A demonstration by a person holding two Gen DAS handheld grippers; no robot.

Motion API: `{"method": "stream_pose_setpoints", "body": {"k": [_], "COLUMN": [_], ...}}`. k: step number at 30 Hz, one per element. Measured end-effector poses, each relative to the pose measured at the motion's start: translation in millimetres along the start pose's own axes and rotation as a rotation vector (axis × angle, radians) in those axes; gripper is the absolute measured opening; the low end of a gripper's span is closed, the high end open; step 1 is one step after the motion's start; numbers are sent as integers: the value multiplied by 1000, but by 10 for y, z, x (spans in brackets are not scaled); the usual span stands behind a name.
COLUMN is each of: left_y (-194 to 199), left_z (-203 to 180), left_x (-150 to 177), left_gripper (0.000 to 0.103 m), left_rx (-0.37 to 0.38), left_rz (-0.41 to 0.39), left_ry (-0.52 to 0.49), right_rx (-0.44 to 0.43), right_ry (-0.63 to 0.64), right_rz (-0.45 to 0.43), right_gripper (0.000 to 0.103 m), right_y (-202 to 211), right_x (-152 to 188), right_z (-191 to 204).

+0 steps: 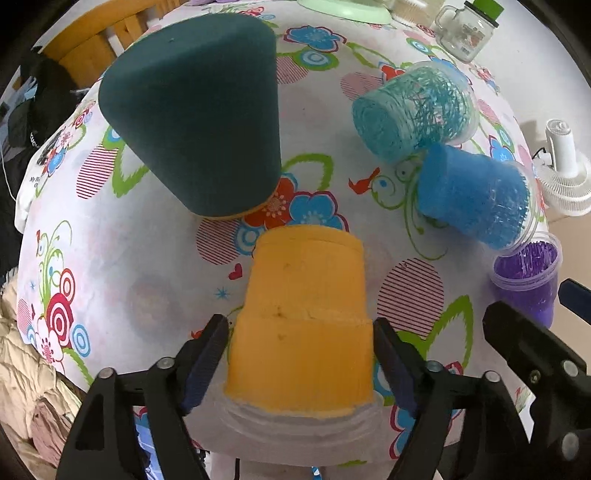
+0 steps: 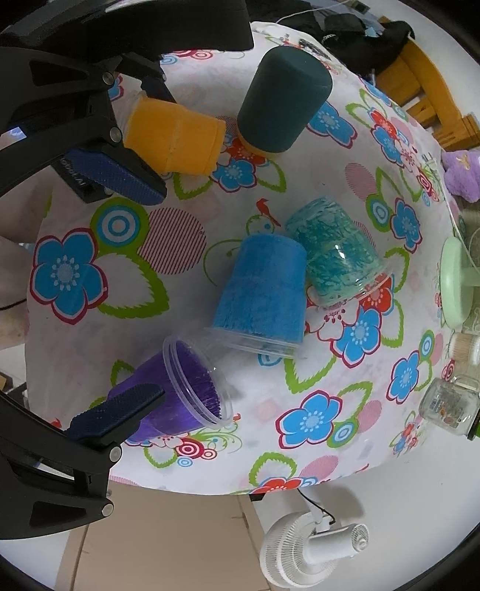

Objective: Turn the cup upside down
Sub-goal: 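Lift the orange cup off the table with the left tool, then bring the orange cup to the right tool while the right tool closes on it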

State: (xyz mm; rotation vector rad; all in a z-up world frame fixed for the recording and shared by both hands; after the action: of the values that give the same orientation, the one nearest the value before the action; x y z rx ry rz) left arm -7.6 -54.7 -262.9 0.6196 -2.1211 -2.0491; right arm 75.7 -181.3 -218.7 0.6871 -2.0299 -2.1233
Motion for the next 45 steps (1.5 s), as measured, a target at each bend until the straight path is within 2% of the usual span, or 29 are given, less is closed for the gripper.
{"method": "stream_pose_setpoints", "body": {"k": [6,12,14,18,30,41,45], "left_y": [288,640,639,717,520,308,196], "left_z": [8,-19,-35,162,809,1082,1130], "left_x": [-11,-265,-414,-589,-716,-768,-793], "left_gripper": [87,88,88,88,88,88,88], "left_rx": [39,2,-12,-44,-57,-21,-29], "left_rz": [-5,-70,-84,-98,-39,7,22], "left_ry": [-23,-115,-136,-164,-188,-249,-283], "right_rx": [-42,-72,-81,-110,-152,-162,-161], "right_ry": [-53,-119,-144,-190,-250,-345,-373], "right_rz": [-37,-83,-92,-87,24,75,96], "right_gripper": [99,99,99,99,98,98,85], "right_y": [193,382,411,393,-101,-377,-491], "right_x": [-80,-198,-235,-279,-299,-283,-252], "right_z": [69,183,236,373,965,1280,1318]}}
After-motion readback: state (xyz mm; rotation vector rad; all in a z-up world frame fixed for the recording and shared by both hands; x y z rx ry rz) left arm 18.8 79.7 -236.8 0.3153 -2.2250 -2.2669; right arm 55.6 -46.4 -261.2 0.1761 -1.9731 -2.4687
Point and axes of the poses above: each gripper's, at about its wrist camera, not at the fingertips, and y roughly against the way its jaws point, z to its left, x to its underside, the point moved 6 cm from there along -y, roughly the way its jaws point, and after that the axes turned 4 degrees about -z, right-handed, at the moved point
